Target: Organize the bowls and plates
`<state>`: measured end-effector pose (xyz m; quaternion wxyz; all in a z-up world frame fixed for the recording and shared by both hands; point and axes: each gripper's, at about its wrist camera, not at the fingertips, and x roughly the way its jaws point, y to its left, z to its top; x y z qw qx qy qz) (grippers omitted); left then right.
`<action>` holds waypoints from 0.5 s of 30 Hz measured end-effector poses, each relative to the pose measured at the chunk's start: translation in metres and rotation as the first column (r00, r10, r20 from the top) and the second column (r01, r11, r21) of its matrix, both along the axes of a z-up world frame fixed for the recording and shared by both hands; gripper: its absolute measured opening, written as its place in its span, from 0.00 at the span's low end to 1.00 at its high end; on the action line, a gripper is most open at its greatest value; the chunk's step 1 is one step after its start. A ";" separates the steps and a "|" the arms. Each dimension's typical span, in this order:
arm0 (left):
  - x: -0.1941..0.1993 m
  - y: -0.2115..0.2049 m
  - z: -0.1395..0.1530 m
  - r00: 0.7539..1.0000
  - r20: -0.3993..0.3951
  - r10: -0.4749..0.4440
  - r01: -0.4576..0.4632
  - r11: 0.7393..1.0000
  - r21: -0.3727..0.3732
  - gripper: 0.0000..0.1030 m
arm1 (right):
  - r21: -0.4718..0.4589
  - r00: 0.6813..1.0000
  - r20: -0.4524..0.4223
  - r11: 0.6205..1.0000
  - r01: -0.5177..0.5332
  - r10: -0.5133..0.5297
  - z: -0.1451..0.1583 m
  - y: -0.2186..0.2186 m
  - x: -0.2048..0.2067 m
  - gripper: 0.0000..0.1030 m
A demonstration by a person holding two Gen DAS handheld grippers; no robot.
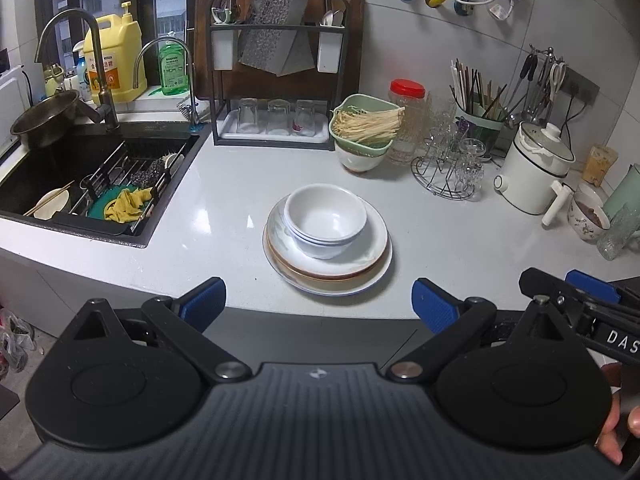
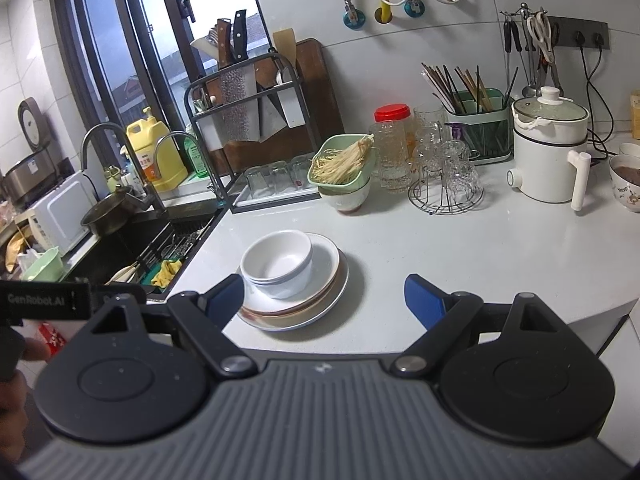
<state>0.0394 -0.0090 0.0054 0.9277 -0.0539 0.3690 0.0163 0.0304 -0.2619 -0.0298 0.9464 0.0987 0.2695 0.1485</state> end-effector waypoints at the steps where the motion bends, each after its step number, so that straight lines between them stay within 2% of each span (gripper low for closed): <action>1: 0.001 0.000 0.000 1.000 -0.002 -0.003 0.003 1.000 0.003 0.98 | -0.003 1.000 0.000 1.000 0.002 -0.002 0.000 0.000 0.000 0.86; 9: -0.002 -0.003 0.003 1.000 -0.005 -0.012 0.012 1.000 0.020 0.98 | -0.012 1.000 0.004 1.000 0.017 -0.017 0.002 0.003 -0.001 0.86; 15: -0.012 0.003 0.000 1.000 -0.020 -0.010 0.010 1.000 -0.008 0.98 | -0.024 1.000 0.020 1.000 0.013 -0.013 0.004 0.004 -0.003 0.86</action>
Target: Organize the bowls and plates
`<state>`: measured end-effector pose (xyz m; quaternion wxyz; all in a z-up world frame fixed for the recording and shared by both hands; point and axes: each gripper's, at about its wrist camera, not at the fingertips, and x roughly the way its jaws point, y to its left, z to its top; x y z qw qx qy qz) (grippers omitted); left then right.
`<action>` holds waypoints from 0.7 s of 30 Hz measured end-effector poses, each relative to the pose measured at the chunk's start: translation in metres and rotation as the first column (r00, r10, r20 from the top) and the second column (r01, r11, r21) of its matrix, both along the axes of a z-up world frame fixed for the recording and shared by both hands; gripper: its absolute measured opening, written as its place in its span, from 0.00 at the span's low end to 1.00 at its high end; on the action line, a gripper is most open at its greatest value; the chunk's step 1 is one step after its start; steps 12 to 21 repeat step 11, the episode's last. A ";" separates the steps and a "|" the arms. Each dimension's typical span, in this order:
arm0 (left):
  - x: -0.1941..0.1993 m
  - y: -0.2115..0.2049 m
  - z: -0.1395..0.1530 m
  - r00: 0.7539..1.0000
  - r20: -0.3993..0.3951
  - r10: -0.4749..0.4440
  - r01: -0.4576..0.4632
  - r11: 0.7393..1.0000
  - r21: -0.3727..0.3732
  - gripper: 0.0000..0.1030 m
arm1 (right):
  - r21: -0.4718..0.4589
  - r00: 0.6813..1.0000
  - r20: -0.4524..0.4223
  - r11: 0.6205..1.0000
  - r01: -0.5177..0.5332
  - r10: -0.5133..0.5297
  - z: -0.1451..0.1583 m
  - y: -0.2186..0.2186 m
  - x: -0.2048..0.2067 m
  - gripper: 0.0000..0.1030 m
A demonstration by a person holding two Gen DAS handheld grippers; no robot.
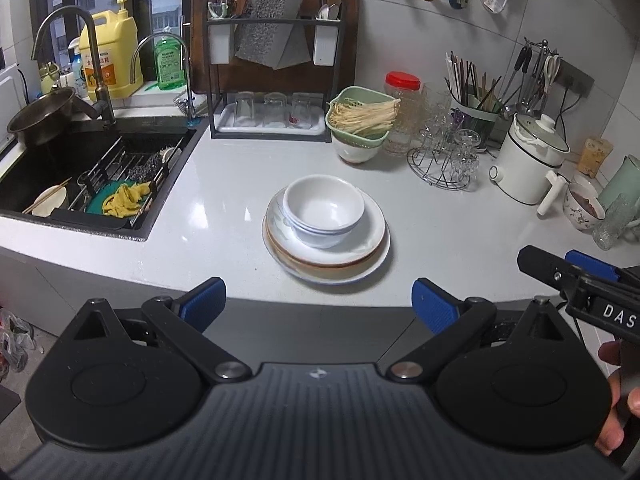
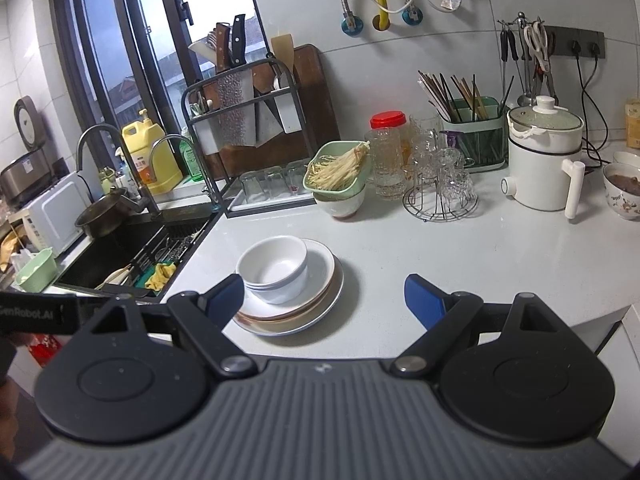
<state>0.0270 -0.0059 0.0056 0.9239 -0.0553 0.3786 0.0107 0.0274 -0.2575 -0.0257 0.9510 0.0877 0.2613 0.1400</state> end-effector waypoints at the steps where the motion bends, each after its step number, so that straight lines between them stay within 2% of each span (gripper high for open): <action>1: -0.002 0.002 -0.001 1.000 -0.001 0.004 -0.004 1.000 -0.006 0.98 | -0.002 1.000 -0.003 1.000 -0.001 0.001 0.000 0.000 0.000 0.86; 21: -0.017 -0.001 -0.004 1.000 0.008 -0.001 0.001 1.000 -0.002 0.98 | 0.005 1.000 -0.021 1.000 0.008 -0.008 -0.004 0.000 -0.013 0.86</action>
